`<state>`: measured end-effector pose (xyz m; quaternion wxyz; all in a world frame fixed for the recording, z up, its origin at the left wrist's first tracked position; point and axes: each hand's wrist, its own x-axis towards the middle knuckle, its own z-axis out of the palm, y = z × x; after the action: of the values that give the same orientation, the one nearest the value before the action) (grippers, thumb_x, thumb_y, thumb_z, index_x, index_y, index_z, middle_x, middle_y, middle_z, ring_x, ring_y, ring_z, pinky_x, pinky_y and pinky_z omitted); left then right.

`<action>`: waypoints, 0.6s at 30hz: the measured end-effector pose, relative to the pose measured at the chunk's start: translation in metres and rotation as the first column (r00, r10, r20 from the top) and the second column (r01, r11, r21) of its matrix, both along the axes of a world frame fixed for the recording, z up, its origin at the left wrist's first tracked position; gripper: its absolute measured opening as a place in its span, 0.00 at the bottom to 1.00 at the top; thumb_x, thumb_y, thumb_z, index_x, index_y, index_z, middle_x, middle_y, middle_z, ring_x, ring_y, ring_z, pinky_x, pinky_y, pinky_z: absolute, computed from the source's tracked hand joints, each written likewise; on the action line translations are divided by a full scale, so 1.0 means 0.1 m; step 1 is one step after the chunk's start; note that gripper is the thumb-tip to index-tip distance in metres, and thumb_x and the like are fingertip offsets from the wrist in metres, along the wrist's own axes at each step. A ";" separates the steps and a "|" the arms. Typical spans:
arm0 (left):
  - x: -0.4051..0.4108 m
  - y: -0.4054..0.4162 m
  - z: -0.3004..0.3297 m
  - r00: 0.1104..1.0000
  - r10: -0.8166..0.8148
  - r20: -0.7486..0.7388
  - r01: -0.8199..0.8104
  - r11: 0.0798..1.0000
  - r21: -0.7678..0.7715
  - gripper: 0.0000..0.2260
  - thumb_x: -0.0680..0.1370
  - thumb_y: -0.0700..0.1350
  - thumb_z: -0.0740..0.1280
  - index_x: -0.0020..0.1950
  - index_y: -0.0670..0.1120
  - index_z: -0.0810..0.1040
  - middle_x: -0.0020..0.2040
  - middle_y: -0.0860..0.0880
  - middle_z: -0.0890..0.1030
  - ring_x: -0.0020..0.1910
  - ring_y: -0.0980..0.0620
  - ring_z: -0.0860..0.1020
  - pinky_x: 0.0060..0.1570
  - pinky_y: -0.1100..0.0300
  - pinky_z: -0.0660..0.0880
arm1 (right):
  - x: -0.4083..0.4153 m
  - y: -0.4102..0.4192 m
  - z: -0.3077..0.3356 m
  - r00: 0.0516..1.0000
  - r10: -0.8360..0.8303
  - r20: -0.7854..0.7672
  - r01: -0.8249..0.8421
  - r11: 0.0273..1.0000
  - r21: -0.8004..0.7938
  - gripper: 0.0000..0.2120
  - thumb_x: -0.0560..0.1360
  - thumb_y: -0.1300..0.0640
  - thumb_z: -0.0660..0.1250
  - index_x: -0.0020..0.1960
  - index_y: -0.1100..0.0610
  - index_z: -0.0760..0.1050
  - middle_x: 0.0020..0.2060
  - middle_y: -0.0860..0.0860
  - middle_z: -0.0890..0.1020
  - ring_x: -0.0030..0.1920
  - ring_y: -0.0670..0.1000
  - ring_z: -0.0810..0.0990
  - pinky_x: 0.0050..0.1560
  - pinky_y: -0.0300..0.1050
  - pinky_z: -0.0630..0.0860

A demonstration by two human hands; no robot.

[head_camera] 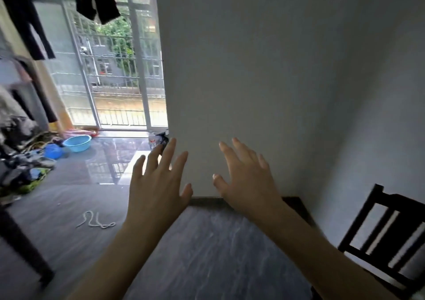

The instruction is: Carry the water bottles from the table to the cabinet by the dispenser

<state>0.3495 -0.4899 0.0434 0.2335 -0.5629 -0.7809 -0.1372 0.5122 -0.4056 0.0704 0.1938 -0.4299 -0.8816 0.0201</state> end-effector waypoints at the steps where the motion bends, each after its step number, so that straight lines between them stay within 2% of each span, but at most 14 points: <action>1: -0.14 -0.07 -0.02 0.999 0.046 0.001 -0.046 0.999 -0.006 0.33 0.65 0.55 0.81 0.67 0.47 0.79 0.74 0.41 0.74 0.69 0.36 0.76 0.64 0.36 0.73 | -0.18 0.00 -0.01 0.999 0.045 0.009 -0.045 0.999 -0.008 0.35 0.79 0.42 0.59 0.80 0.46 0.48 0.81 0.52 0.50 0.80 0.52 0.50 0.77 0.59 0.50; 6: -0.73 -0.45 -0.18 0.955 0.290 0.059 -0.284 0.954 -0.099 0.33 0.64 0.55 0.81 0.66 0.47 0.79 0.75 0.41 0.74 0.68 0.35 0.77 0.61 0.35 0.74 | -1.03 -0.04 -0.16 0.954 0.297 0.047 -0.296 0.955 -0.026 0.33 0.79 0.41 0.58 0.80 0.45 0.50 0.81 0.50 0.50 0.79 0.53 0.52 0.78 0.60 0.50; 9: -0.97 -0.64 -0.28 0.896 0.434 0.094 -0.413 0.892 -0.185 0.33 0.63 0.56 0.82 0.65 0.48 0.80 0.75 0.41 0.74 0.66 0.34 0.78 0.58 0.35 0.77 | -1.46 -0.04 -0.31 0.902 0.427 0.061 -0.423 0.904 -0.065 0.33 0.80 0.40 0.57 0.80 0.44 0.48 0.81 0.49 0.49 0.80 0.53 0.50 0.78 0.60 0.48; 11: -1.06 -0.73 -0.27 0.851 0.516 0.102 -0.490 0.848 -0.202 0.33 0.65 0.58 0.80 0.67 0.50 0.78 0.76 0.43 0.71 0.68 0.35 0.77 0.59 0.36 0.77 | -1.70 -0.03 -0.37 0.860 0.508 0.057 -0.502 0.860 -0.086 0.33 0.80 0.40 0.57 0.80 0.44 0.48 0.81 0.49 0.48 0.80 0.53 0.49 0.79 0.60 0.48; 12: -1.08 -0.78 -0.25 0.825 0.555 0.110 -0.529 0.826 -0.197 0.33 0.69 0.60 0.77 0.71 0.51 0.74 0.79 0.44 0.67 0.72 0.37 0.73 0.64 0.37 0.74 | -1.82 -0.04 -0.39 0.834 0.550 0.049 -0.545 0.834 -0.082 0.32 0.80 0.40 0.57 0.80 0.44 0.49 0.81 0.49 0.49 0.80 0.53 0.50 0.79 0.59 0.48; 14: -1.15 -0.86 -0.22 0.776 0.620 0.111 -0.598 0.781 -0.181 0.32 0.78 0.62 0.67 0.78 0.54 0.61 0.84 0.47 0.52 0.81 0.41 0.58 0.75 0.41 0.62 | -2.04 -0.05 -0.39 0.777 0.629 0.036 -0.626 0.777 -0.072 0.32 0.80 0.41 0.58 0.80 0.45 0.51 0.81 0.50 0.50 0.80 0.53 0.51 0.77 0.58 0.47; 15: -1.18 -0.90 -0.20 0.745 0.657 0.115 -0.634 0.752 -0.182 0.31 0.80 0.61 0.64 0.80 0.55 0.58 0.84 0.47 0.48 0.82 0.42 0.54 0.77 0.43 0.57 | -2.13 -0.06 -0.38 0.746 0.664 0.038 -0.661 0.747 -0.074 0.32 0.80 0.41 0.58 0.80 0.45 0.51 0.81 0.50 0.50 0.80 0.53 0.51 0.78 0.57 0.47; 18: -1.21 -1.03 -0.19 0.667 0.732 0.135 -0.710 0.680 -0.183 0.30 0.80 0.60 0.62 0.80 0.54 0.57 0.84 0.47 0.46 0.83 0.43 0.51 0.78 0.44 0.54 | -2.38 -0.10 -0.38 0.657 0.753 0.036 -0.748 0.657 -0.099 0.33 0.80 0.42 0.58 0.80 0.45 0.50 0.81 0.50 0.49 0.80 0.54 0.51 0.78 0.59 0.49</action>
<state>0.2280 -0.5934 0.0240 0.1573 -0.2039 -0.9653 -0.0434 0.2739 -0.4152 0.0325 0.1195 -0.0352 -0.9855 0.1156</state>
